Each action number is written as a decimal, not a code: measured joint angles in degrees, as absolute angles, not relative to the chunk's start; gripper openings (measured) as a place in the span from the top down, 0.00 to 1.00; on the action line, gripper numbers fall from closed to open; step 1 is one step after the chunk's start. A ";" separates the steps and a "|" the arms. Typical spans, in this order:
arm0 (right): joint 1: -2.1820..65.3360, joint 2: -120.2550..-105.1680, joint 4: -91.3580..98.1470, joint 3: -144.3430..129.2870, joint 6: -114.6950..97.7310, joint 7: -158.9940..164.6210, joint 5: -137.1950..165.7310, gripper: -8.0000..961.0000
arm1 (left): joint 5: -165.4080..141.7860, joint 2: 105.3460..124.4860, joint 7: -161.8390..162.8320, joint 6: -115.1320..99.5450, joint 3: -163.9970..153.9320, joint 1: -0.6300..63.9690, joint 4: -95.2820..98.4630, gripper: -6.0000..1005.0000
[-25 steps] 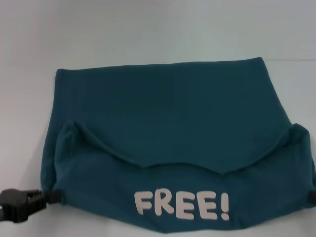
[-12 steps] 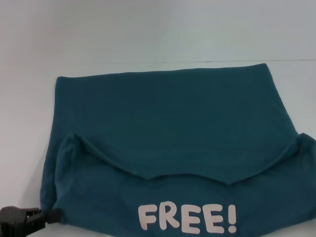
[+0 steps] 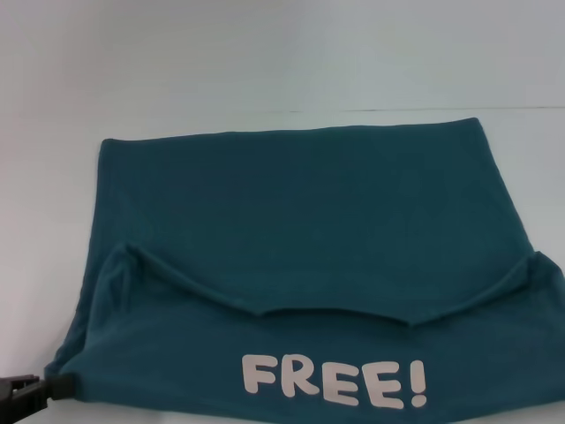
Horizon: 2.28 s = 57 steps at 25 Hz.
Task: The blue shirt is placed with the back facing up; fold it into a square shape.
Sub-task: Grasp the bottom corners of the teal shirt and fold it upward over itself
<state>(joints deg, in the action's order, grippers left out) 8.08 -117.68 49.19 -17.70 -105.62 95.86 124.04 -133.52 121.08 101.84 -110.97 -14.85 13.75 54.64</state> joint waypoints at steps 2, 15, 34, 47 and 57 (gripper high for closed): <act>7.97 -117.87 49.16 -17.32 -105.81 95.49 124.10 0.95 | -133.58 120.99 101.84 -111.10 -14.72 13.72 54.96 0.97; 11.30 -118.79 49.21 -16.35 -105.96 95.28 123.59 0.95 | -131.62 120.39 102.38 -109.70 -13.48 18.34 53.20 0.97; 27.58 -117.08 48.07 -17.69 -88.56 100.43 123.33 0.95 | -123.62 117.67 105.47 -83.87 -10.06 35.84 37.54 0.97; 35.40 -115.45 42.99 -27.55 -67.61 105.90 123.40 0.95 | -123.23 118.53 104.99 -60.40 -13.78 42.32 32.03 0.97; 39.34 -113.25 37.96 -29.66 -57.46 106.53 123.38 0.95 | -121.14 118.57 105.04 -52.58 -14.64 43.33 31.52 0.97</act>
<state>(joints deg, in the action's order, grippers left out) 39.34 -113.25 37.96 -29.66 -57.46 106.53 123.38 -121.14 118.57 105.04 -52.58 -14.64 43.33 31.52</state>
